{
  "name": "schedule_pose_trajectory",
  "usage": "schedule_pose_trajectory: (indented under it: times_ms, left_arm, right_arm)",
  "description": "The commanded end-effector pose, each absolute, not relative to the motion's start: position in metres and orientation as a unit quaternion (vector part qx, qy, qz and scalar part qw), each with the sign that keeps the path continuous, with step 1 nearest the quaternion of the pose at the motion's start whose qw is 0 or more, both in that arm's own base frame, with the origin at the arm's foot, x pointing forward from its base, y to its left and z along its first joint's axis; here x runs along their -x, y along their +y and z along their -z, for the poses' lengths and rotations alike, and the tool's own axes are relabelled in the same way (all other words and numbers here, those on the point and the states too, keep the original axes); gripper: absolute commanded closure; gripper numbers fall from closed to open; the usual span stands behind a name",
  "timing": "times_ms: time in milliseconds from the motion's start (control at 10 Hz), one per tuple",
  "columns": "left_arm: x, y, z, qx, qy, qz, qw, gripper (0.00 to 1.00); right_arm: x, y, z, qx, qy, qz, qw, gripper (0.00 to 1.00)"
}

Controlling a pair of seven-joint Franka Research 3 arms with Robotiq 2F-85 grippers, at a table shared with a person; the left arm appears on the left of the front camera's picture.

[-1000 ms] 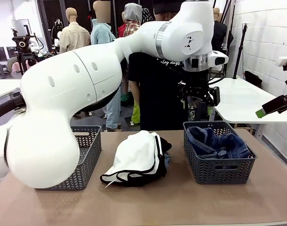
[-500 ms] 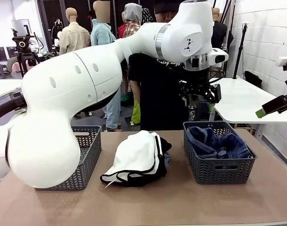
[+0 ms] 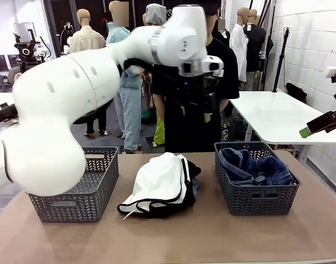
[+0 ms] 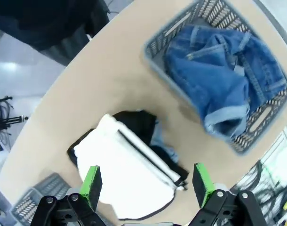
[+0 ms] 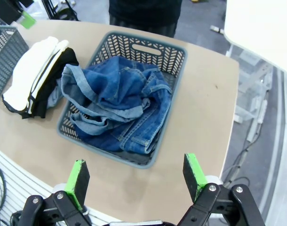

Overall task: Sort the tops and bottoms.
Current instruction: Lift clothes from the center of the table with your right hand.

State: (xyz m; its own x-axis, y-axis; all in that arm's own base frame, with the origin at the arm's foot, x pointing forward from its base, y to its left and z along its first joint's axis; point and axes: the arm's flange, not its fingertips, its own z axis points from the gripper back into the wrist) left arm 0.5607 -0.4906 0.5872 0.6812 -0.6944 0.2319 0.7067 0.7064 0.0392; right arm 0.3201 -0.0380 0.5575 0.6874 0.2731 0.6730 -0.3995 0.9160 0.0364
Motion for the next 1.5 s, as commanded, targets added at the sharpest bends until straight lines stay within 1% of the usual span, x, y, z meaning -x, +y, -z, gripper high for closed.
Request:
schedule_pose_trajectory:
  times_ms: [0, 100, 400, 700, 800, 900, 1000, 1100, 1400]
  left_arm:
    - [-0.472, -0.389, -0.544, 0.024, -0.114, 0.423, 0.899, 0.0]
    - [-0.459, -0.369, -0.537, 0.015, -0.07, 0.448, 0.891, 0.0]
    - [-0.421, -0.315, -0.518, -0.061, 0.101, 0.419, 0.9, 0.0]
    - [-0.399, -0.273, -0.491, -0.049, 0.176, 0.351, 0.918, 0.0]
    - [-0.387, -0.259, -0.486, -0.045, 0.191, 0.327, 0.925, 0.0]
    - [-0.375, -0.248, -0.488, -0.041, 0.172, 0.309, 0.935, 0.0]
    - [-0.372, -0.253, -0.497, -0.045, 0.107, 0.292, 0.949, 0.0]
    - [-0.451, -0.3, -0.532, -0.061, 0.206, 0.328, 0.92, 0.0]
    - [-0.451, -0.3, -0.532, -0.061, 0.206, 0.328, 0.92, 0.0]
  right_arm:
    - [-0.322, -0.038, -0.557, -0.092, -0.354, -0.186, 0.912, 0.0]
    - [-0.322, -0.038, -0.557, -0.092, -0.354, -0.186, 0.912, 0.0]
    - [-0.322, -0.038, -0.557, -0.092, -0.354, -0.186, 0.912, 0.0]
    - [-0.322, -0.038, -0.557, -0.092, -0.354, -0.186, 0.912, 0.0]
    - [-0.322, -0.038, -0.557, -0.092, -0.354, -0.186, 0.912, 0.0]
    - [-0.322, -0.038, -0.557, -0.092, -0.354, -0.186, 0.912, 0.0]
    - [-0.322, -0.038, -0.557, -0.092, -0.354, -0.186, 0.912, 0.0]
    - [-0.322, -0.038, -0.557, -0.092, -0.354, -0.186, 0.912, 0.0]
    - [-0.322, -0.038, -0.557, -0.092, -0.354, -0.186, 0.912, 0.0]
